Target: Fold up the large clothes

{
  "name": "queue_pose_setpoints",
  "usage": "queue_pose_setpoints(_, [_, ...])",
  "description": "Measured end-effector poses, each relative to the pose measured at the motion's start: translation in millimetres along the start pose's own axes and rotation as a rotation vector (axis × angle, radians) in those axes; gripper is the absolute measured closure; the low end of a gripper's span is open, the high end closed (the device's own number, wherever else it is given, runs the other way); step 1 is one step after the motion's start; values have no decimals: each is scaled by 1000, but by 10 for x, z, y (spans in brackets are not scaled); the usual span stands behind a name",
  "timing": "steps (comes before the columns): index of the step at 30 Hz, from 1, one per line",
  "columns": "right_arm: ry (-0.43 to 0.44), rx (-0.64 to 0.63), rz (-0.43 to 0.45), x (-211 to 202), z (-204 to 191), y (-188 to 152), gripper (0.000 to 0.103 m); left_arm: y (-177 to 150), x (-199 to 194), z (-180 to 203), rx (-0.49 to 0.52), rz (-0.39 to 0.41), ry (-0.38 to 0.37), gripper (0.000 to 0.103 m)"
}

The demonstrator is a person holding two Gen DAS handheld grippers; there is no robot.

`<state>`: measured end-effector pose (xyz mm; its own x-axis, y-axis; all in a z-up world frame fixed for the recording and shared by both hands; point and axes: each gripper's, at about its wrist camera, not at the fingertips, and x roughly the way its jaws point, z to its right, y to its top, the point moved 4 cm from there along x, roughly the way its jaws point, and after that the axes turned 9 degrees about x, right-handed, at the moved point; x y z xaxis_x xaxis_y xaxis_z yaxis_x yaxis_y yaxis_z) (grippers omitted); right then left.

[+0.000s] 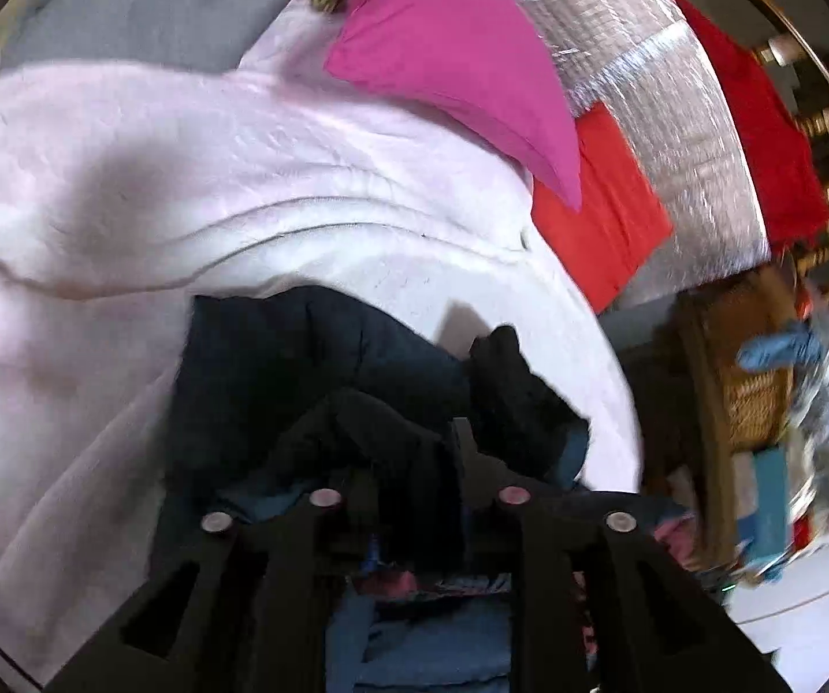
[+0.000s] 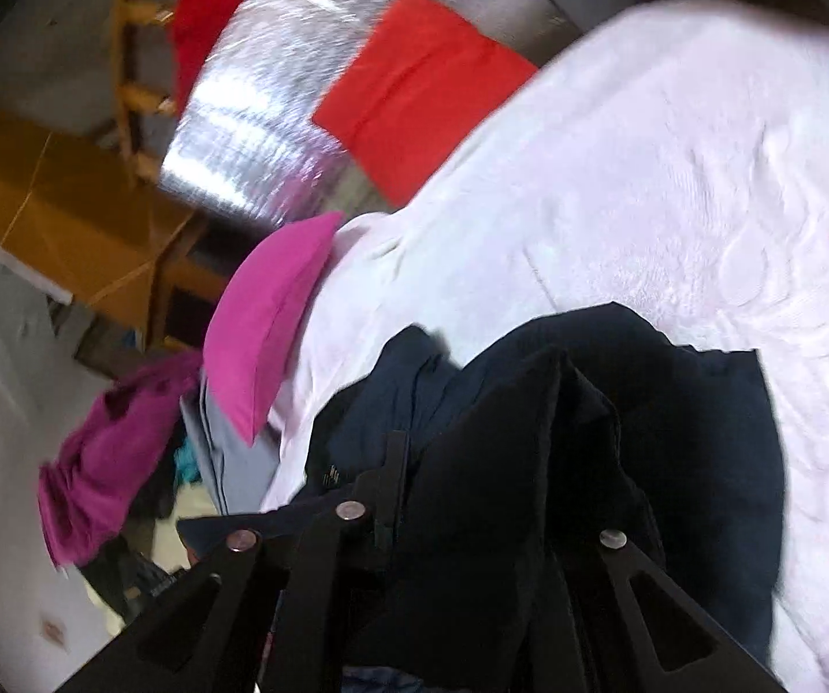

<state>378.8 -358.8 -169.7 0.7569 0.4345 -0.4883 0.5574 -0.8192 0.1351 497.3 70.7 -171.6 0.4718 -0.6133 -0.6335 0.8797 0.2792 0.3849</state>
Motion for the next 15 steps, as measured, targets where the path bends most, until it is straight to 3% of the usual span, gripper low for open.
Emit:
queue_pose_setpoints(2, [15, 73, -8, 94, 86, 71, 80, 51, -11, -55, -66, 17, -83, 61])
queue_pose_setpoints(4, [63, 140, 5, 92, 150, 122, 70, 75, -253, -75, -109, 156, -182, 29])
queue_pose_setpoints(6, [158, 200, 32, -3, 192, 179, 50, 45, -668, -95, -113, 356, -195, 17])
queue_pose_setpoints(8, [256, 270, 142, -238, 248, 255, 14, -40, -914, -98, -125, 418, -195, 16])
queue_pose_setpoints(9, [288, 294, 228, -421, 282, 294, 7, -109, -998, -83, -125, 415, -192, 16])
queue_pose_setpoints(10, [303, 300, 261, -518, 292, 309, 3, -181, -1066, -64, -118, 422, -189, 16])
queue_pose_setpoints(12, [306, 256, 239, -678, 241, 302, 3, -374, -1199, -13, -83, 455, -142, 16])
queue_pose_setpoints(15, [229, 127, 201, -799, 104, 110, 4, -655, -1245, 20, -36, 461, 16, 16])
